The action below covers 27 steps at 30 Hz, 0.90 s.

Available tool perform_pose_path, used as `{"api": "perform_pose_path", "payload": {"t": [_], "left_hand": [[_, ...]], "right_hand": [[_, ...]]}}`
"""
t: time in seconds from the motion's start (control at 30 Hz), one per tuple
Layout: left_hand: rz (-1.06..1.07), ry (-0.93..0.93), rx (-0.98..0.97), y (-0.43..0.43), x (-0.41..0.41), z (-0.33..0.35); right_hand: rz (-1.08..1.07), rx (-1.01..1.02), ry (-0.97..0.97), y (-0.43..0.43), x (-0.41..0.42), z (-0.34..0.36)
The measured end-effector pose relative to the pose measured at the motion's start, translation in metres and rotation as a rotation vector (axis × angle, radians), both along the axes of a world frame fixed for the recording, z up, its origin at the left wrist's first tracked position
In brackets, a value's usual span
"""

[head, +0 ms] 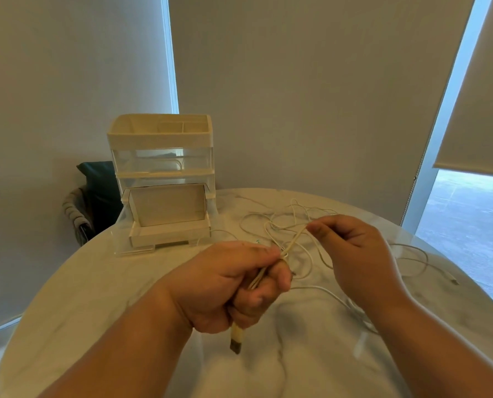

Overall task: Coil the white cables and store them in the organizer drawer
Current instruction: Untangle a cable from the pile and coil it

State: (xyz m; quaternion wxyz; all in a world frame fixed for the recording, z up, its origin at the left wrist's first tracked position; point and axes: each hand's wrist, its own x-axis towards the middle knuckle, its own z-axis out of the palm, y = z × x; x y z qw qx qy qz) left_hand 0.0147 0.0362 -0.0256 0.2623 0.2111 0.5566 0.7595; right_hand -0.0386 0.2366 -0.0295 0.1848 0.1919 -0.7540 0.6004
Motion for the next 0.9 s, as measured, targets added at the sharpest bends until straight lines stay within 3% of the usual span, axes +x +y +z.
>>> {"api": "perform_pose_path", "payload": {"t": [0.17, 0.43, 0.57, 0.67, 0.77, 0.9], "left_hand": [[0.104, 0.014, 0.048, -0.004, -0.004, 0.002], [-0.13, -0.055, 0.447, -0.012, -0.006, 0.007], [-0.222, -0.076, 0.335, -0.01, -0.002, 0.005], [-0.204, -0.124, 0.155, -0.008, -0.002, 0.0], [-0.148, -0.129, -0.003, -0.003, -0.001, -0.002], [0.081, -0.042, 0.173, -0.001, -0.002, 0.005]], "right_hand": [[-0.039, 0.01, -0.032, 0.008, -0.006, 0.0], [0.215, 0.292, -0.147, -0.021, 0.01, -0.02], [0.108, 0.188, -0.081, -0.021, 0.011, -0.016], [-0.043, 0.066, -0.039, -0.004, 0.004, -0.002], [-0.056, 0.063, -0.012, 0.002, 0.002, 0.001], [-0.027, 0.164, -0.032, 0.003, -0.003, -0.004]]}}
